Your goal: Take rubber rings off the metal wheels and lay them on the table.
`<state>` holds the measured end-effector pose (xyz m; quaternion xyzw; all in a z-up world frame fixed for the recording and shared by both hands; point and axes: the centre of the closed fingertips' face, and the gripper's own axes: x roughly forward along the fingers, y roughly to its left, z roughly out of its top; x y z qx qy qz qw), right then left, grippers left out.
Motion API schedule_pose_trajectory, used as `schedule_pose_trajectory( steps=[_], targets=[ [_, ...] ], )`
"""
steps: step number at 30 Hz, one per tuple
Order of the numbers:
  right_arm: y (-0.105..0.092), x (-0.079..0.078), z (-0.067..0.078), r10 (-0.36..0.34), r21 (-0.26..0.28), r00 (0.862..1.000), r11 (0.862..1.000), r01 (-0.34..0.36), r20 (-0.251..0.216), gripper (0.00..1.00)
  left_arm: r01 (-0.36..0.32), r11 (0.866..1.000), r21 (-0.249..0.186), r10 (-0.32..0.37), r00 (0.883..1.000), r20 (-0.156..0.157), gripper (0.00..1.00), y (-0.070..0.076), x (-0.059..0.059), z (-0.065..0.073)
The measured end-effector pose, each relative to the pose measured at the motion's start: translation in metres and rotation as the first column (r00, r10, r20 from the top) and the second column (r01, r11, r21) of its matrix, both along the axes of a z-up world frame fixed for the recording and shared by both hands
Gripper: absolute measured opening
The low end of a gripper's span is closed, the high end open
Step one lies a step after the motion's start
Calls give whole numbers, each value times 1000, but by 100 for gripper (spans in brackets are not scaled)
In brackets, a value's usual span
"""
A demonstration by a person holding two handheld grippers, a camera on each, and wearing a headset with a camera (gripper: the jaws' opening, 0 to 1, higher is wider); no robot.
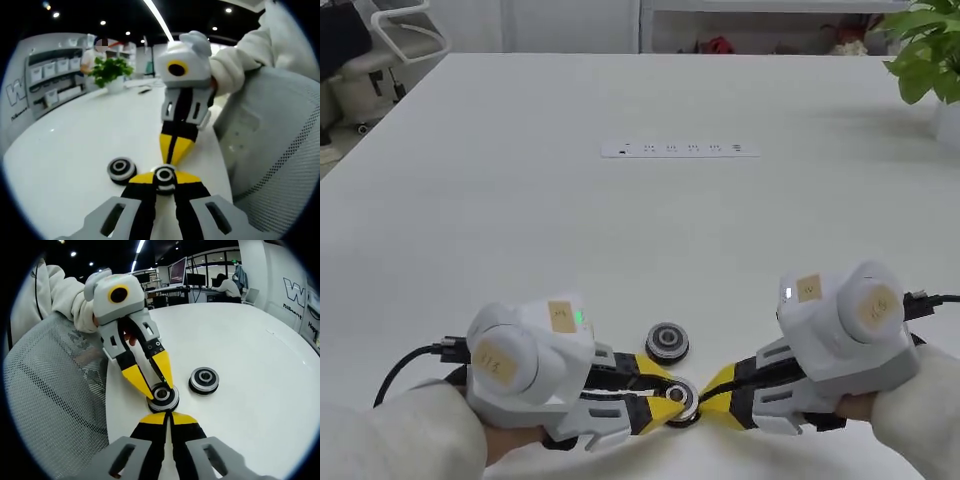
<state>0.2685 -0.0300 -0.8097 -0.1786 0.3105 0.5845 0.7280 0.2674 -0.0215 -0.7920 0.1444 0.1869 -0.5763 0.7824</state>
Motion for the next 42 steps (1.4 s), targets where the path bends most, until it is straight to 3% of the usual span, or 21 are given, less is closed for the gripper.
schedule_pose_trajectory(
  steps=[5,9,11,14,20,22,23,31,42],
  targets=[
    [0,1,1,-34,14,999,999,35,-40,0,0,1000,1,0,1000,1,14,0,0,0],
    [-1,2,1,-87,34,990,995,92,-114,0,1,1000,3,-1,1000,2,14,0,0,0],
    [-1,3,2,-119,53,979,990,129,-164,0,1,1000,2,-1,1000,2,14,0,0,0],
    [-3,4,3,-177,81,952,976,203,-249,0,1,1000,3,-1,1000,4,14,0,0,0],
    [-3,7,3,-204,96,932,965,242,-299,0,1,1000,3,-1,1000,6,14,0,1,0],
    [-4,7,3,-220,96,922,960,262,-318,0,0,1000,2,0,1000,7,14,0,1,0],
    [-4,8,3,-237,96,908,954,285,-344,0,0,1000,1,0,1000,6,14,0,1,0],
    [-2,10,9,-257,116,887,940,322,-383,0,1,1000,1,-1,1000,10,14,-1,1,0],
    [1,7,12,-260,123,883,936,329,-390,0,2,1000,-3,-2,1000,8,14,-1,1,0]
  ],
)
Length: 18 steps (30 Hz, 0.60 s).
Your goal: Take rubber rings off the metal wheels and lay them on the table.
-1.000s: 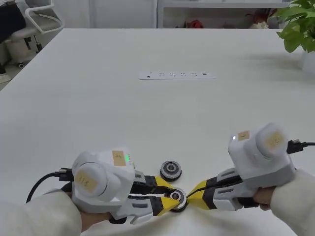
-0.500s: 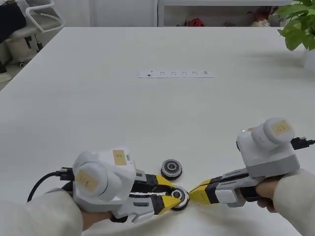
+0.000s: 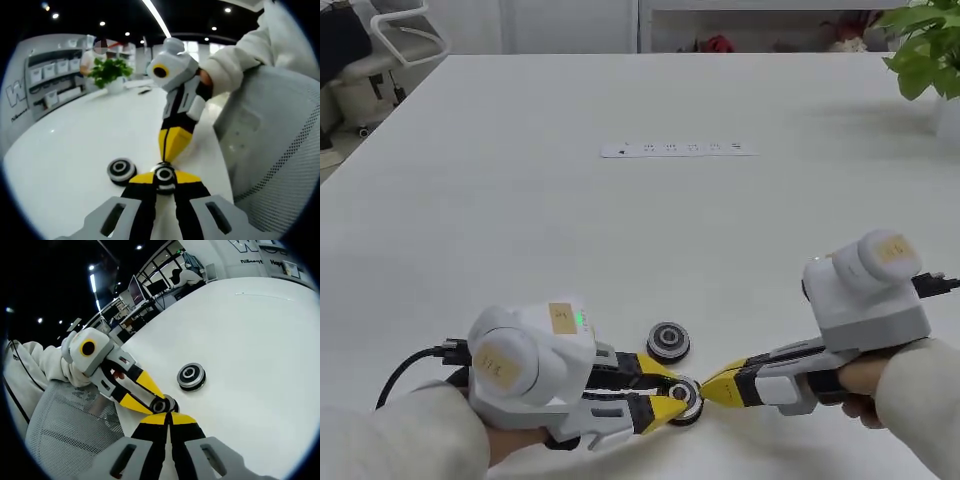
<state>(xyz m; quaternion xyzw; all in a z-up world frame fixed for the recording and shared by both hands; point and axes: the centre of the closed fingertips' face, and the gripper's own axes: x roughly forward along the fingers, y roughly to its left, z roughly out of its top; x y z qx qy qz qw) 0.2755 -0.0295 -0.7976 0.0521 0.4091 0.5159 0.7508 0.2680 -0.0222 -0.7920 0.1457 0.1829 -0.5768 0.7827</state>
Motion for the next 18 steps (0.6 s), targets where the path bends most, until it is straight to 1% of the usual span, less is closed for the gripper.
schedule_pose_trajectory(
  steps=[18],
  targets=[
    [3,-3,4,15,-4,1000,1000,-15,20,0,3,1000,2,-3,1000,5,14,0,0,0]
  ],
)
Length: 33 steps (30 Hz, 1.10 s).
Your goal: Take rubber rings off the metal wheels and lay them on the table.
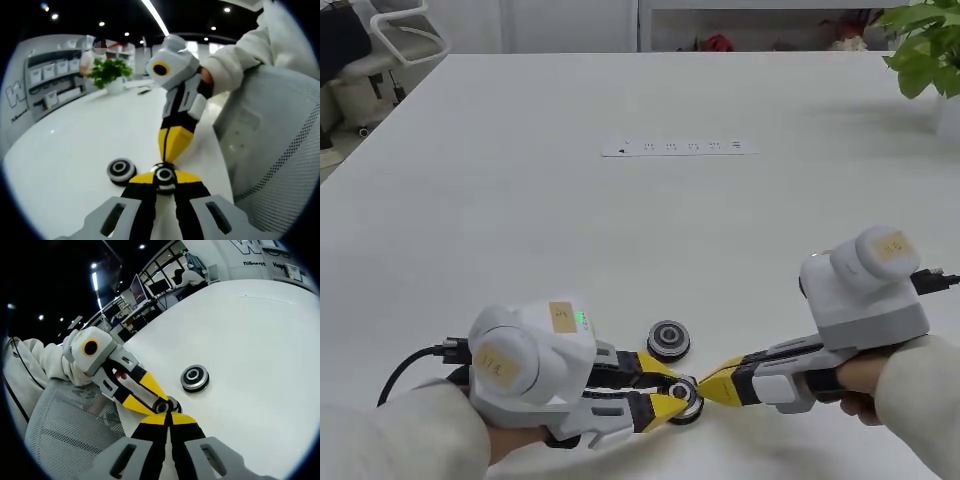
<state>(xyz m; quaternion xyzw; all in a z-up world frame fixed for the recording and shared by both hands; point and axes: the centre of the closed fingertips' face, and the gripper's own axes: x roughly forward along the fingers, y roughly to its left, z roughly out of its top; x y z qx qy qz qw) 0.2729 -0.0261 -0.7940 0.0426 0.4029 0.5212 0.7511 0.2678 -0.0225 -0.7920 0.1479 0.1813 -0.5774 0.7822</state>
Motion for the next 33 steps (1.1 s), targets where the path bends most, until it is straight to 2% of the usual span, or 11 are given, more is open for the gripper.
schedule_pose_trajectory(
  steps=[33],
  targets=[
    [4,-2,5,25,11,1000,1000,-25,18,0,0,1000,0,0,1000,2,14,0,1,0]
  ],
)
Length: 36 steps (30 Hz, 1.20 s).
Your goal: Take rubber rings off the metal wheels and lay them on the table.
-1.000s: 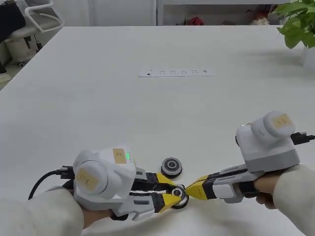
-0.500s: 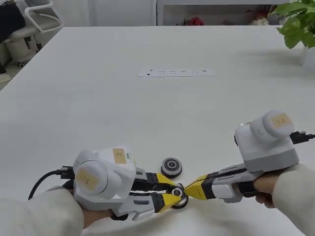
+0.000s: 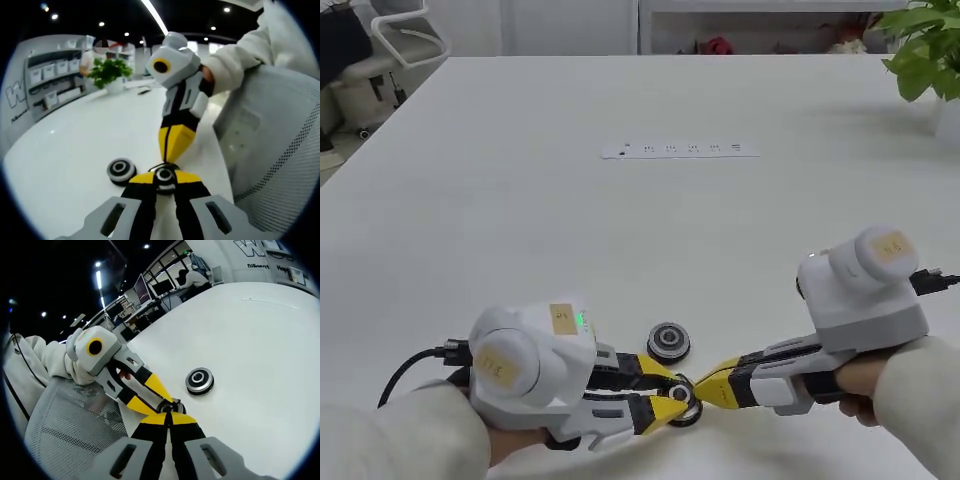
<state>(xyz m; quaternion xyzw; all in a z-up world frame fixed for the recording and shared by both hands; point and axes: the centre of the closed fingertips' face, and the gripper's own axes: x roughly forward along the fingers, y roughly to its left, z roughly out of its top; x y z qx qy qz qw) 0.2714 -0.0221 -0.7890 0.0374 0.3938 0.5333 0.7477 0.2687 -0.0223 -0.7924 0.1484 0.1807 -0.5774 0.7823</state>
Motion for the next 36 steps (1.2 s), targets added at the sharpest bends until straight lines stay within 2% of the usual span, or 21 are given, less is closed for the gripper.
schedule_pose_trajectory(
  steps=[3,5,22,29,36],
  targets=[
    [1,0,1,1,8,1000,1000,-1,-1,0,-1,1000,0,1,1000,-1,14,0,0,0],
    [2,3,7,-17,38,1000,999,17,0,0,-1,1000,0,1,1000,-1,14,0,0,0],
    [-1,5,1,-36,18,999,999,36,-6,0,-3,1000,1,3,1000,-1,14,0,0,0],
    [1,3,1,-23,8,1000,1000,23,0,0,13,998,55,-13,1000,-6,14,4,1,0],
    [1,3,3,-25,9,1000,1000,25,5,0,11,997,72,-11,1000,1,14,6,2,4]
  ],
)
